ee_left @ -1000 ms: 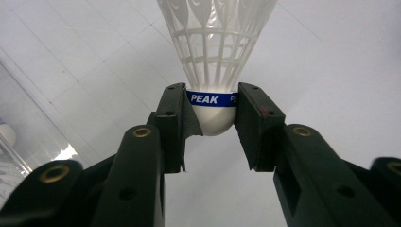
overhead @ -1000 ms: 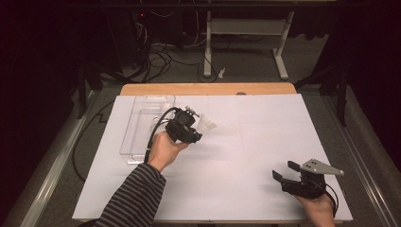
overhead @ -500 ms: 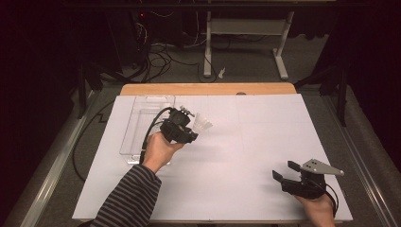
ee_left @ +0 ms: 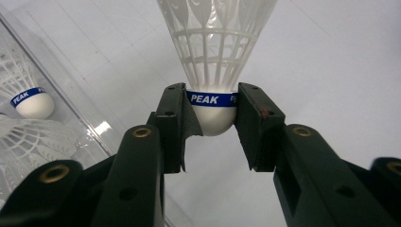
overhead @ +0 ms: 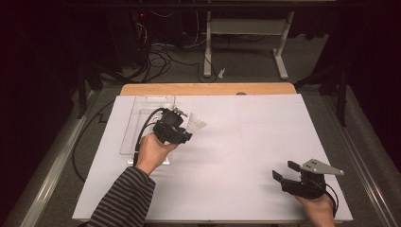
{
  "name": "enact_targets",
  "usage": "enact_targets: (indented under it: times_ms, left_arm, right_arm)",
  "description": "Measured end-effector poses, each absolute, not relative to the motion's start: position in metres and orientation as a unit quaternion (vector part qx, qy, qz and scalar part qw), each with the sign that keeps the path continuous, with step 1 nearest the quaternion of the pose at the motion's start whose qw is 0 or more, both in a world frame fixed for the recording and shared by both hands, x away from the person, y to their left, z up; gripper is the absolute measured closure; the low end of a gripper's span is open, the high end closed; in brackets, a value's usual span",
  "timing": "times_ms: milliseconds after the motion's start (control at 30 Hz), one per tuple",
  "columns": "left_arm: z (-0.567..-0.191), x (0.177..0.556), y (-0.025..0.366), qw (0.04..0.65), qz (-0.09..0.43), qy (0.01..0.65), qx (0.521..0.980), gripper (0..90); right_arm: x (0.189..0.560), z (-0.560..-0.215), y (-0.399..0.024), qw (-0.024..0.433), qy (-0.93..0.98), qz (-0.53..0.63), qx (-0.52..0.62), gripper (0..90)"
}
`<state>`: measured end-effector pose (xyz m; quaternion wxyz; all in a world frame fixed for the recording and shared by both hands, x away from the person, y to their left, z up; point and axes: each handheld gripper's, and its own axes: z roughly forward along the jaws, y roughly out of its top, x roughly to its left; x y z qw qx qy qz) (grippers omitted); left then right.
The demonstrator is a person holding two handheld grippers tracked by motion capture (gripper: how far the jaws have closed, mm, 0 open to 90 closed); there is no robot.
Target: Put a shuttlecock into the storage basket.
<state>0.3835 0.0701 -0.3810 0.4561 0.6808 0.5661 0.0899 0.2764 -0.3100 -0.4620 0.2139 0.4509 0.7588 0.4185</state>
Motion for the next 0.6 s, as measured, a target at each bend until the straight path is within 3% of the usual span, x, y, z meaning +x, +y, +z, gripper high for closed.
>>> enact_targets:
  times_ms: [600]
  left_arm:
    - [-0.379, 0.379, 0.09, 0.456, 0.102, 0.576, 0.671, 64.9]
  right_arm:
    - [0.276, -0.462, -0.31, 0.215, 0.759, 0.419, 0.45, 27.5]
